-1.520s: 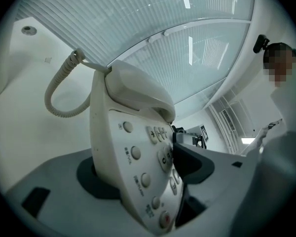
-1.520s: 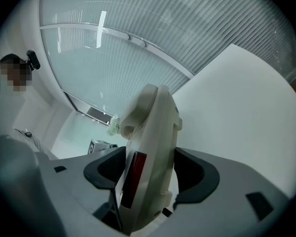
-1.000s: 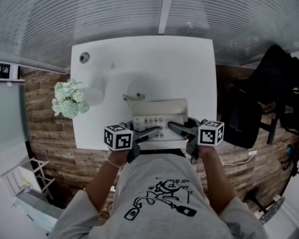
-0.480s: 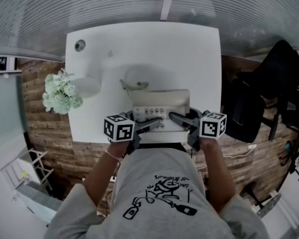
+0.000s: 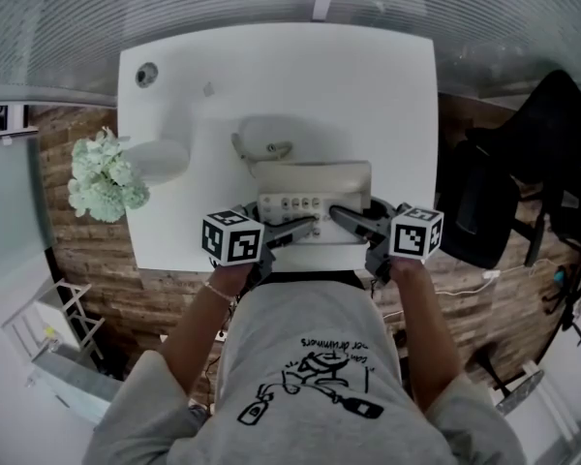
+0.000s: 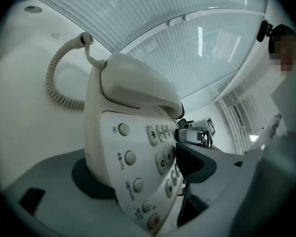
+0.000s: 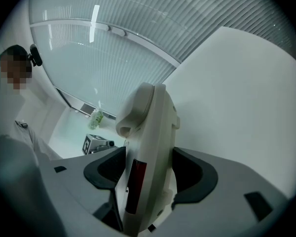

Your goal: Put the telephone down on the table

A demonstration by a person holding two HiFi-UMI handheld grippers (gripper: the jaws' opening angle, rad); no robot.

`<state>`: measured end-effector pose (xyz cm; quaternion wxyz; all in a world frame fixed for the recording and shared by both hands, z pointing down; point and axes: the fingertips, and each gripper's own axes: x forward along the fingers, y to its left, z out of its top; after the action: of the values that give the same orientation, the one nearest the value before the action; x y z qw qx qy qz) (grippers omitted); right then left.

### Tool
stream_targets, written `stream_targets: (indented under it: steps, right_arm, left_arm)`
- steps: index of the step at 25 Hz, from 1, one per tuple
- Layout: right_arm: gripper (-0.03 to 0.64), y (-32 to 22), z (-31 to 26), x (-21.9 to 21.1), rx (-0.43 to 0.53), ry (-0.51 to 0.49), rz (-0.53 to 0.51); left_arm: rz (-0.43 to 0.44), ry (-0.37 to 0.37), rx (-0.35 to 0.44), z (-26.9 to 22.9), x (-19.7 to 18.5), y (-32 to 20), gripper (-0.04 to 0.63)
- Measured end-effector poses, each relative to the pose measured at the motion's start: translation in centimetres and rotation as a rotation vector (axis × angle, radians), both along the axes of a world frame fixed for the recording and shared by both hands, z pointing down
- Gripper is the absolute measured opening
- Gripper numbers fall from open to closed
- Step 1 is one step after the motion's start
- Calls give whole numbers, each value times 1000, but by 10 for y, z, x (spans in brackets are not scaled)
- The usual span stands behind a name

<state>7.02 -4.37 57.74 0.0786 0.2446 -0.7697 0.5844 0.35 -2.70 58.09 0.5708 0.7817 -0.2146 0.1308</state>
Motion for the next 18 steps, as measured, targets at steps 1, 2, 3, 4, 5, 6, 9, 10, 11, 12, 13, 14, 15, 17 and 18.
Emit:
stream_targets:
  steps: [1,2,3,4,5,6,9,10,11,12,13,14,15,17,18]
  right_arm:
    - [308,-1,1,0,-2,0,1]
    - [308,-1,3,1,-5,1,1]
    - [308,-1,5,2,-6,3,1]
    - [307,-1,7,2,-7,5,0]
    - [308,-2,8,2,-8,6,0]
    - [307,-3,9,1,-10,6,1]
    - [307,-4,11,1,-14,5,4]
    - [307,-5,13,0,-15,5,4]
    - [308,-5,14,1,-16,6,4]
    - [308,-5,16,1,-18,7,3]
    - [307,-5,18,1,-20,7,3]
    - [308,-5,19,1,-23,7,1]
    - [308,-4,21,1,-26,7,0]
    - [308,-4,24,0,-33,8,-3]
    - [308,-3,25,0,-35,8,-4]
  left_arm:
    - [1,-2,-1,2,0,-1,364]
    - [2,-5,-2,3,1,-1,365]
    - [3,-7,-3,5,1,-1,367]
    - [4,-9,-3,6,1,-1,370]
    - [6,-11,-3,8,1,-2,371]
    - [7,-13,-3,9,1,-2,373]
    - [8,-19,-5,13,1,-3,376]
    - [8,-20,-6,14,1,-3,379]
    - [7,-20,-8,16,1,-4,379]
    - [7,-20,-10,18,1,-3,379]
    - [6,-21,-12,19,1,-3,380]
    - [6,-22,-15,21,1,-3,380]
    - [5,-24,-17,22,2,-3,380]
    - [3,-29,-21,25,1,-2,383]
    - [3,-32,-24,26,1,-1,383]
